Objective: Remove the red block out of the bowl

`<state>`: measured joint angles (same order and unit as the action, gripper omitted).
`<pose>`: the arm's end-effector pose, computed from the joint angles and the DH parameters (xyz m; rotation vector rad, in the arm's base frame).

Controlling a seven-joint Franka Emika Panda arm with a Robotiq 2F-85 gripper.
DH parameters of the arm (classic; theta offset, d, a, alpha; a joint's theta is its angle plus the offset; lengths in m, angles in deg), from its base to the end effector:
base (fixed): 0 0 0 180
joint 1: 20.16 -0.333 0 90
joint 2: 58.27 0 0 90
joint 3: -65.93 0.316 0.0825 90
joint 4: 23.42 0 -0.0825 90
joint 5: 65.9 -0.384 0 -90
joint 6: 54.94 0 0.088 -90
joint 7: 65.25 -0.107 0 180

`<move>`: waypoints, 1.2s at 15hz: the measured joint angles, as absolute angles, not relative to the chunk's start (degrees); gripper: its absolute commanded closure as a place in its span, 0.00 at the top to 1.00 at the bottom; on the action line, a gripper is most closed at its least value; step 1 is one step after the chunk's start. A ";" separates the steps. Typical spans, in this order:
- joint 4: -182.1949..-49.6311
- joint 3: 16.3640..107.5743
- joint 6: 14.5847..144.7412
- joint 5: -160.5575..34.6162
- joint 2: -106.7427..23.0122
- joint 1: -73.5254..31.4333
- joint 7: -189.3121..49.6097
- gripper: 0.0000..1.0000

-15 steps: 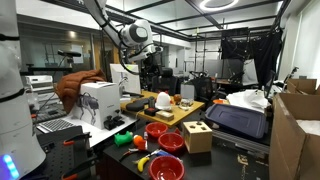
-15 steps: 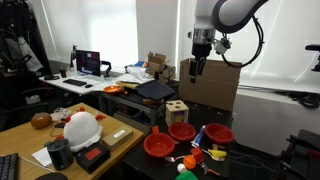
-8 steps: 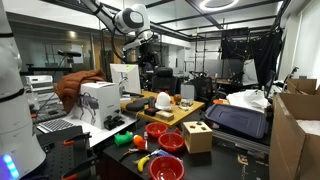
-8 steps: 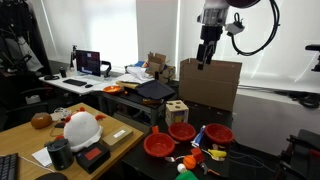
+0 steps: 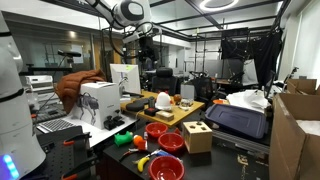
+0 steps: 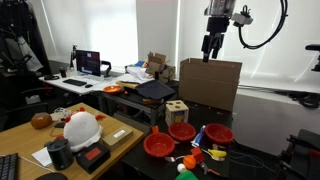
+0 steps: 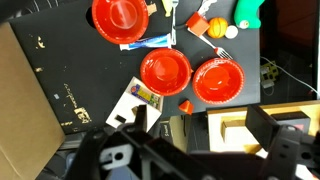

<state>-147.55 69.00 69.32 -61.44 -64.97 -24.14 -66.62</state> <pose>0.5204 0.0619 0.4571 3.0641 0.2135 0.1906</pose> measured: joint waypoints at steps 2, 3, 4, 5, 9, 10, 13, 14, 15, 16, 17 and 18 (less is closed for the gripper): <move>-147.40 68.81 69.20 -62.16 -65.51 -23.67 -66.62 1.00; -147.35 68.73 69.20 -62.57 -65.83 -23.44 -66.62 1.00; -147.33 68.62 69.20 -62.81 -66.20 -23.29 -66.62 1.00; -147.32 68.55 69.19 -62.84 -66.61 -23.14 -66.62 1.00; -147.25 68.13 69.19 -62.35 -68.21 -22.45 -66.63 1.00; -147.25 68.07 69.19 -62.03 -68.66 -22.16 -66.63 1.00; -147.25 67.63 68.64 -61.88 -69.77 -21.58 -66.61 1.00; -147.25 67.45 68.10 -61.88 -69.88 -21.39 -66.53 1.00; -147.24 67.19 67.32 -61.93 -69.92 -21.28 -66.26 1.00; -147.21 66.84 66.27 -62.06 -69.92 -21.23 -65.61 1.00; -147.22 66.68 66.10 -62.07 -69.86 -21.20 -65.50 1.00; -147.22 66.69 66.12 -62.07 -69.76 -21.21 -65.50 1.00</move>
